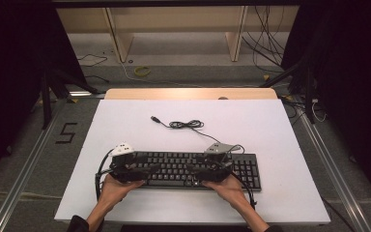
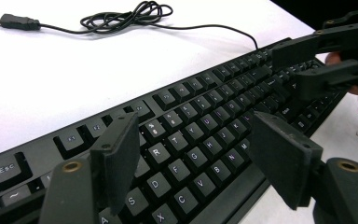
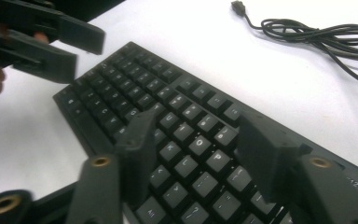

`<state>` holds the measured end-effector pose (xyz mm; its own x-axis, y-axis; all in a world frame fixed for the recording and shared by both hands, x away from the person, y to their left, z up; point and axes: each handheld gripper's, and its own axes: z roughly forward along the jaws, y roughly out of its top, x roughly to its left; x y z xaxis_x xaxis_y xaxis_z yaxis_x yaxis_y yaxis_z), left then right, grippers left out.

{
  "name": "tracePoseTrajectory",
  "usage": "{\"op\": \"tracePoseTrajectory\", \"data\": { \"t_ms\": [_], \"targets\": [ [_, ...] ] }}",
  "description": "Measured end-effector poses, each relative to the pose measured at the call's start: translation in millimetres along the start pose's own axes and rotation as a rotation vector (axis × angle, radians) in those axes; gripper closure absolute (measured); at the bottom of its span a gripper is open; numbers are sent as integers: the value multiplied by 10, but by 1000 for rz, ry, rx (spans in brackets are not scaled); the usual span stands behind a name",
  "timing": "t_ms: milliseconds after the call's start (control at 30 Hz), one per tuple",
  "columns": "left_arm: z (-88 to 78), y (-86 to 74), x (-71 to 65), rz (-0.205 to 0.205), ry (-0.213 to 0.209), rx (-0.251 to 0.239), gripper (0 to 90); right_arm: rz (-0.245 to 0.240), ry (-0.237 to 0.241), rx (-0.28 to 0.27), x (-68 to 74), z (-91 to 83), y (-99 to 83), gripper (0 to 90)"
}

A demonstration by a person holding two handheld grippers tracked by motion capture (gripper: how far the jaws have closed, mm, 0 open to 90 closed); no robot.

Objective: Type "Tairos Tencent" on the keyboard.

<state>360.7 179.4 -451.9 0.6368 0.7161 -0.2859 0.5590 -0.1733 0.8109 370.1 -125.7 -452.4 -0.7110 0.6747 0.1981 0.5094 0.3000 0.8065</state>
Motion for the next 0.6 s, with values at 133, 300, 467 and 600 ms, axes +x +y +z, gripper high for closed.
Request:
{"op": "tracePoseTrajectory", "data": {
  "t_ms": [133,300,467,600],
  "targets": [
    [-35,-29,3,-2,-5,-11,317,0,-8,9,-19,49,17,609],
    [-69,-57,8,-3,-8,-22,306,-9,-20,38,-25,118,14,714],
    [-91,-74,4,1,-8,-27,304,-17,-20,57,-24,177,18,806],
    [-102,-91,1,1,-7,-31,301,-23,-23,74,-13,232,28,864]
  ]
}}
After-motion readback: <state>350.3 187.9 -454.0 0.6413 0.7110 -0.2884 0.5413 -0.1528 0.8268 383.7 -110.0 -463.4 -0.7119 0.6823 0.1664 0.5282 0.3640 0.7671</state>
